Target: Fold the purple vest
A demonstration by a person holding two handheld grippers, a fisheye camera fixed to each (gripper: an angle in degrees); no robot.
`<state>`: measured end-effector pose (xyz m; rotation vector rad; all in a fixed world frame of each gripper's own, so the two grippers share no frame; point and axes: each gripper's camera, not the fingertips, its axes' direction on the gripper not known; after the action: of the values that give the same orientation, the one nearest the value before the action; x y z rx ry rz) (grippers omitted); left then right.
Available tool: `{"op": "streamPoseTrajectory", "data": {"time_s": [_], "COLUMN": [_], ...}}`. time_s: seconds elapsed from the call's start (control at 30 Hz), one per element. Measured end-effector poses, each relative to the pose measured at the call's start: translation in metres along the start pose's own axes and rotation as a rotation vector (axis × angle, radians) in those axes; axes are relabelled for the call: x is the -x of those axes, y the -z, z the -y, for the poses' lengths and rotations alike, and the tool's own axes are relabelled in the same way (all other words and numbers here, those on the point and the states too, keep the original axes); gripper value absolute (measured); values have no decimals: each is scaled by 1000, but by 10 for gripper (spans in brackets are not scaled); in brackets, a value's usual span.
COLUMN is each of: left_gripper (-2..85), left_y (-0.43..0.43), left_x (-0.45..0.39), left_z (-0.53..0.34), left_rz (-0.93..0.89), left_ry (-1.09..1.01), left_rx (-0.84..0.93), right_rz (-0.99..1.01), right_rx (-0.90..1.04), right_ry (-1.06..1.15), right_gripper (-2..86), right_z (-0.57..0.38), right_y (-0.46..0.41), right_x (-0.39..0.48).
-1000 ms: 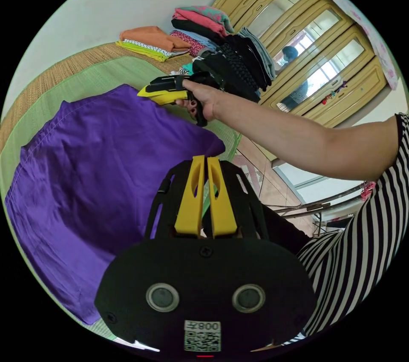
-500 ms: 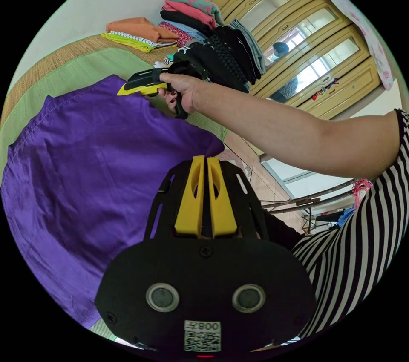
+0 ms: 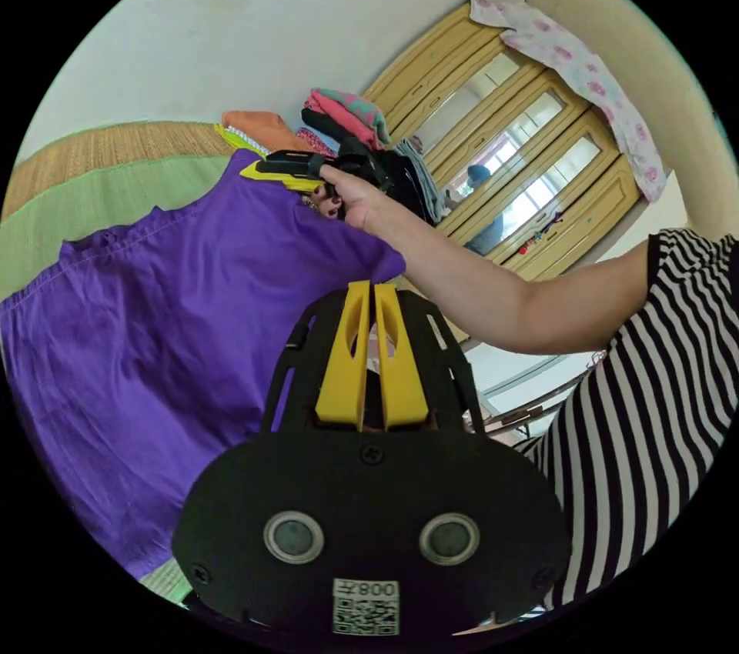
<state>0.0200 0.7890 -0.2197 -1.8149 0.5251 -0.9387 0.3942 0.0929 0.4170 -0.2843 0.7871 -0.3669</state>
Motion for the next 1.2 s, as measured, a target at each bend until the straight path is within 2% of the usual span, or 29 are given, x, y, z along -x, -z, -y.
{"op": "streamPoseTrajectory", "data": {"time_s": [0.2,0.47,0.77,1.2], "left_gripper": [6,6,6,8], "left_y": [131,262,352,435], "left_x": [34,106,163,215], "left_z": [-55,-159,-236,-295], "left_rz": [48,37,-9,-93], "left_ry": [150,516,743,966], "left_rx": [-223,-466,-565,-572], "right_rz": [-7,-141,-320,-553], "right_rx": [55,210,381,503], "right_ry": [140,241,243,221], "right_gripper": [7,6,6,14], "right_z": [3,-9,-28,-40], "right_y": [-92,-285,-469,-620], "right_x": [102,194,222,217]}}
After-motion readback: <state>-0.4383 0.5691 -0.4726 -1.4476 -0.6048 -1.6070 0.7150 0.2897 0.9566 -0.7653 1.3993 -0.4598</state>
